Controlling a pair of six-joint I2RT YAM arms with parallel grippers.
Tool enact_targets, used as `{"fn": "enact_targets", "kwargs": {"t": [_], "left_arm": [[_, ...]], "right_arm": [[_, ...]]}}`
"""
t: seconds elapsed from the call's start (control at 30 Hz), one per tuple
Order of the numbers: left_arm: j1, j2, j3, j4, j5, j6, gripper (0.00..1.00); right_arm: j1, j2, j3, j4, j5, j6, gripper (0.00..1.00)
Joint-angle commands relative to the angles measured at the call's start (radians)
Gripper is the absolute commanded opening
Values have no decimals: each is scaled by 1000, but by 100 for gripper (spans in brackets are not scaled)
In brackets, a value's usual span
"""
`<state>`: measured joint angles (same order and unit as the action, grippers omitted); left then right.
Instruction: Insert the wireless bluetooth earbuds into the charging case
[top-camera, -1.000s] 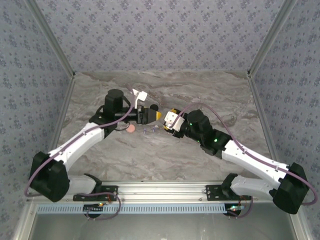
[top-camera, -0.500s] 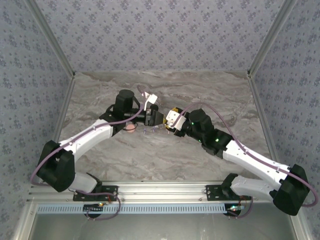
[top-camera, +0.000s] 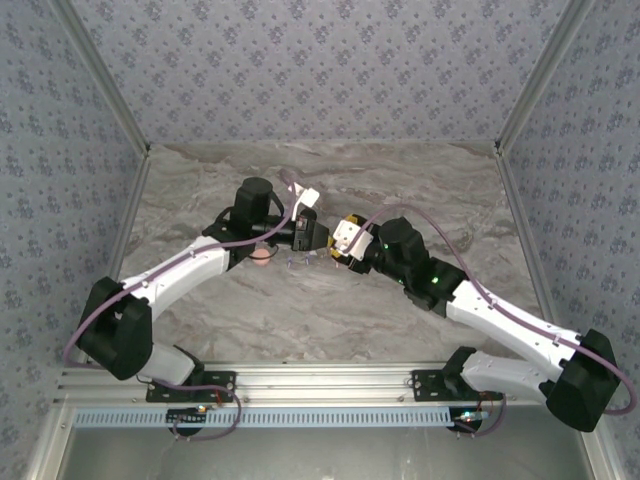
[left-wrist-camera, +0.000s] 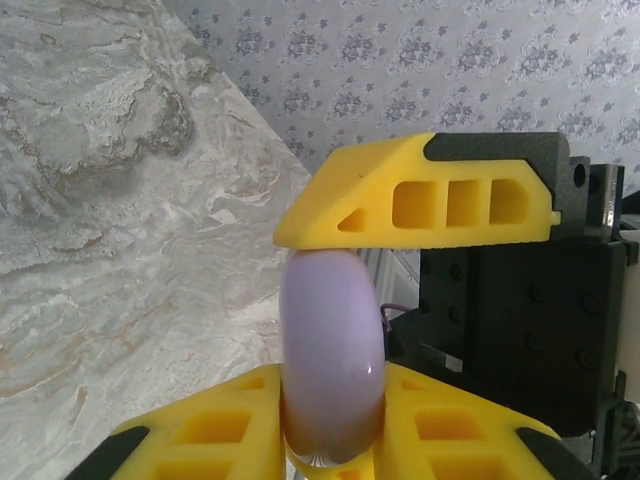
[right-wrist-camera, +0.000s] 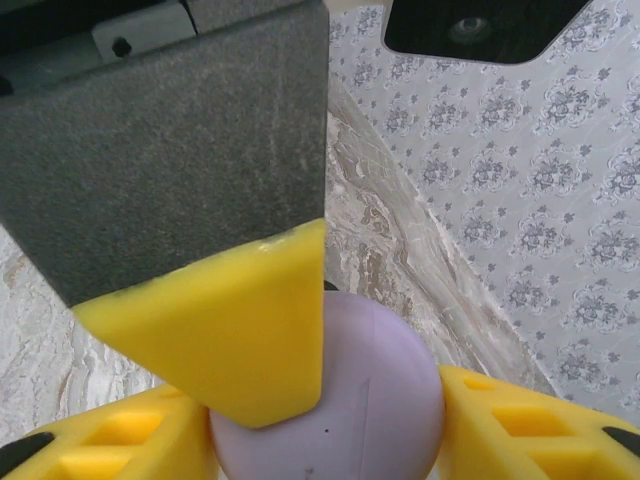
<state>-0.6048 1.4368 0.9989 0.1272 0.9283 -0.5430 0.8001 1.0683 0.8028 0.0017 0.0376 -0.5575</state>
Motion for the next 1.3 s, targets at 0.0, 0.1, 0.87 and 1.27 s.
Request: {"fn": "enact_targets", "kwargs": {"t": [0.0,0.1,0.87,1.27], "left_arm": [[-11,-1,46,2,26,31,20],[-11,-14,43,2,-1,51,19],[-102,-176,-213,522,-236,225,4],[-106,-187,-219,502,-252,233,3]], "right_arm": [[-32,-32,22,-52,-35,52,64],[-83,-76,13,-87,-105,103,81],[-407,-140,-14,199,-679,673,85],[-390,-100,-11,182,-655,648,83]]}}
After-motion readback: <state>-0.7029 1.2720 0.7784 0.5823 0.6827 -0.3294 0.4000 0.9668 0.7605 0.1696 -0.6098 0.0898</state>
